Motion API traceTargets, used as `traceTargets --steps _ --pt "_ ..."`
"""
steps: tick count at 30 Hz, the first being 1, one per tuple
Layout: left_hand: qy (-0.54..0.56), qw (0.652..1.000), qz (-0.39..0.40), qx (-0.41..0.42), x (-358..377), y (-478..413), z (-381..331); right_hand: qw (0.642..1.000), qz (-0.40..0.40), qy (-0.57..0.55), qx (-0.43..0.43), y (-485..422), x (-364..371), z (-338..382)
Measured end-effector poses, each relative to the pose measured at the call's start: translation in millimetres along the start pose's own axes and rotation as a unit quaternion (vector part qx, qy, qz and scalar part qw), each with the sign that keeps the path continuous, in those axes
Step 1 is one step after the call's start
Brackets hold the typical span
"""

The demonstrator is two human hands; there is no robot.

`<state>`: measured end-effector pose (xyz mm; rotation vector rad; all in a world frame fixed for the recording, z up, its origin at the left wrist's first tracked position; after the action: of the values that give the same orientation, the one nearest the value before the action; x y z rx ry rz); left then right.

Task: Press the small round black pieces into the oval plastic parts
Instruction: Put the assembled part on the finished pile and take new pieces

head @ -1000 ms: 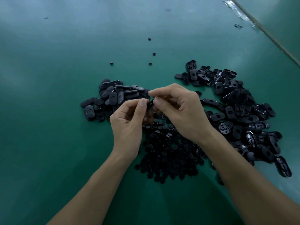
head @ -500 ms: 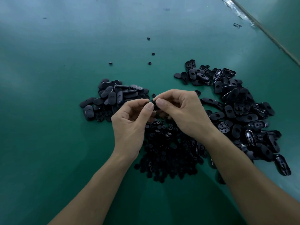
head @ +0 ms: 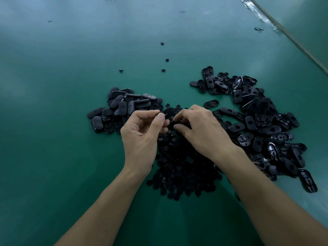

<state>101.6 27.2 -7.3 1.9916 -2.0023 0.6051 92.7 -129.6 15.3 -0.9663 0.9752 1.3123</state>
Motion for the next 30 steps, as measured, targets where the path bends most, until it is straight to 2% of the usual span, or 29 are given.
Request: traceTargets --steps 11,18,26,30 --pt "0.001 1.0 -0.007 -0.018 -2.2 -0.5 2.9 0.998 -0.042 -0.029 0.033 -2.2 -4.5 -7.0" --pt "-0.009 1.0 -0.005 -0.015 -2.4 -1.6 2.5 0.998 -0.058 -0.033 0.012 -1.4 -5.6 -3.3" --pt "-0.013 1.0 -0.019 -0.009 -4.8 -1.1 3.7 0.973 -0.089 -0.21 0.027 -0.5 -21.9 -3.6" --pt "-0.009 1.0 -0.017 -0.007 -4.3 -0.5 2.6 0.963 -0.09 -0.251 0.044 -1.8 -25.1 -8.2"
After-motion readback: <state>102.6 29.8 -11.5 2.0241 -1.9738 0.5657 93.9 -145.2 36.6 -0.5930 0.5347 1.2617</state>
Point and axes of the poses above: each hand's wrist, its own y-axis away from the middle knuckle, its own x-axis out of the palm, z = x × y, the point moved 8 cm from there along -y, towards the middle knuckle, and after that the axes turned 10 degrees about y, right-handed, at the moved point
